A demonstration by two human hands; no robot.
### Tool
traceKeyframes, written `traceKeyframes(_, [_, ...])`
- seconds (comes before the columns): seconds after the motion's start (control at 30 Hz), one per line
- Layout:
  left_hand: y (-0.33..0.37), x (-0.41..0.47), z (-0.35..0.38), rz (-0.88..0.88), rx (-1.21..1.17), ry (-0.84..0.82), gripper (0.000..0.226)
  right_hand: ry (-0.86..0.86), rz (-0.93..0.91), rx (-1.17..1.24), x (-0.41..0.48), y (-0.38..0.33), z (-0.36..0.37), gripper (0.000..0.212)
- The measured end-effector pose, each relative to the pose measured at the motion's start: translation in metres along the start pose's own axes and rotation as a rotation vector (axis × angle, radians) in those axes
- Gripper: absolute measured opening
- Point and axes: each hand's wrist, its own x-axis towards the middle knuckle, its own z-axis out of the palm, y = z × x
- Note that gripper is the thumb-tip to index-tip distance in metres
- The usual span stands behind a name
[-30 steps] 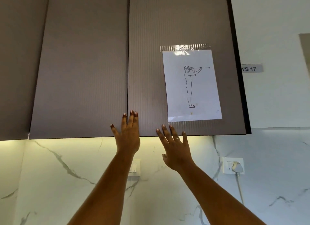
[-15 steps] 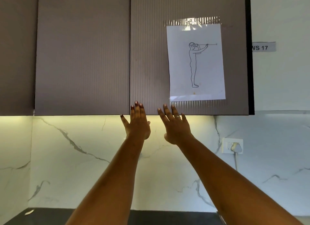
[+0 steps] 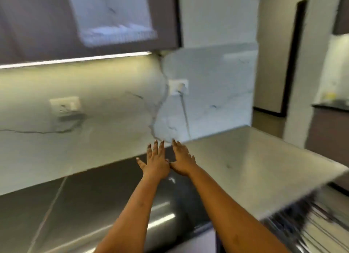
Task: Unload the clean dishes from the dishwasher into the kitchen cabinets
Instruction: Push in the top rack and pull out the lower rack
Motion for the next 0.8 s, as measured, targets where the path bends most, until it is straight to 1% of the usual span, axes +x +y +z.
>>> traceKeyframes(0.1, [0.064, -0.047, 0.085, 0.171, -0.004, -0.174, 0.068, -0.067, 0.241, 0.051, -0.067, 0.111, 0.007, 0.086])
traceKeyframes(0.17, [0.109, -0.081, 0.133, 0.285, -0.01, -0.29, 0.067, -0.07, 0.444, 0.094, -0.122, 0.19, -0.001, 0.087])
traceKeyframes(0.23, [0.149, -0.111, 0.172, 0.382, -0.018, -0.395, 0.066, -0.007, 0.654, 0.133, -0.18, 0.261, -0.013, 0.083])
traceKeyframes(0.33, [0.197, -0.15, 0.223, 0.522, 0.005, -0.519, 0.063, 0.173, 0.964, 0.176, -0.272, 0.338, -0.028, 0.076])
traceKeyframes(0.4, [0.222, -0.176, 0.253, 0.592, 0.007, -0.615, 0.063, 0.255, 1.156, 0.219, -0.331, 0.368, -0.028, 0.07])
traceKeyframes(0.47, [0.241, -0.201, 0.284, 0.65, 0.008, -0.706, 0.062, 0.285, 1.3, 0.283, -0.38, 0.387, -0.017, 0.067])
traceKeyframes(0.57, [0.255, -0.233, 0.323, 0.748, 0.065, -0.831, 0.063, 0.296, 1.414, 0.428, -0.43, 0.396, 0.008, 0.071])
traceKeyframes(0.63, [0.257, -0.25, 0.344, 0.824, 0.115, -0.904, 0.065, 0.31, 1.486, 0.556, -0.448, 0.398, 0.026, 0.07])
traceKeyframes(0.73, [0.257, -0.265, 0.366, 0.902, 0.169, -0.954, 0.067, 0.341, 1.548, 0.693, -0.457, 0.411, 0.049, 0.071])
traceKeyframes(0.8, [0.256, -0.268, 0.379, 0.917, 0.205, -0.978, 0.069, 0.356, 1.551, 0.755, -0.449, 0.42, 0.059, 0.07])
